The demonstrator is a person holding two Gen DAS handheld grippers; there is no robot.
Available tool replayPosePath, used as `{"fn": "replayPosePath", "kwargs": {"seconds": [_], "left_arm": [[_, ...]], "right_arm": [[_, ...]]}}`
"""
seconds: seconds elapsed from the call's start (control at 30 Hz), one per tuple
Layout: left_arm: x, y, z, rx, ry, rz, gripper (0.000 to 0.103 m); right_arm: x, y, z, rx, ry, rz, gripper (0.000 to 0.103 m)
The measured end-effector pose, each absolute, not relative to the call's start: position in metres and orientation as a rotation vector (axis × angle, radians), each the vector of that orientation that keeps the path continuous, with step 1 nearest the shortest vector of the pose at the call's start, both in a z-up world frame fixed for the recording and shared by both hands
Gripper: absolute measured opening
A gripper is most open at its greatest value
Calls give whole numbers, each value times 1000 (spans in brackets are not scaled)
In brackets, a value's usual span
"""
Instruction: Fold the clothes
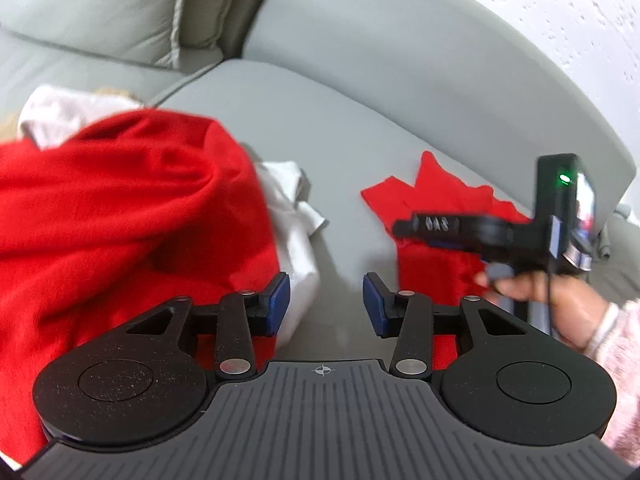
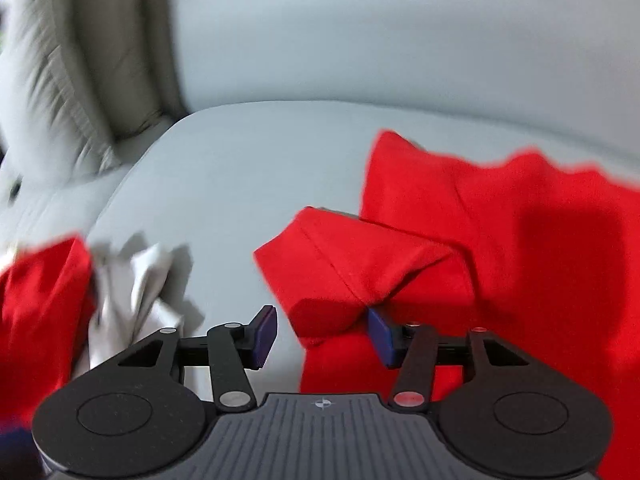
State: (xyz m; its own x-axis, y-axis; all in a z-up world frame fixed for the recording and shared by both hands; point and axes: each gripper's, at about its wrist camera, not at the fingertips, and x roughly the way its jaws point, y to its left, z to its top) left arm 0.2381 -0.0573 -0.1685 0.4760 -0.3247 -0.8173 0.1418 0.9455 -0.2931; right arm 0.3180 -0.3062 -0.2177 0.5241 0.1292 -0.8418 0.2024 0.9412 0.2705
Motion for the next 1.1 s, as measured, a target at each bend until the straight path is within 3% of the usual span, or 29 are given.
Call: {"fn": "replayPosePath", "kwargs": {"seconds": [0.03,0.07,0.5,0.7,0.93,1.1], "left_arm": [[237,-56,-169,-186,1038,-288,46],[234,-55,-168,-175,1034,-292,46],[188,-57,-127,-118,932,-411,48],[144,-63,-89,36,789,-557,51],[92,-90,-50,293,585,-699,52],[69,-105,-24,250,484,-832,59]], "right_arm": [[317,-305,-218,355,1019,-64,10],[315,-305,-216,351,1012,-65,6],[200,-340,-76,658,786,150,5],[130,-359,-34,836,754,246,5],[55,-363,20,844,654,381,6],[12,-365,36,843,616,478,6]]}}
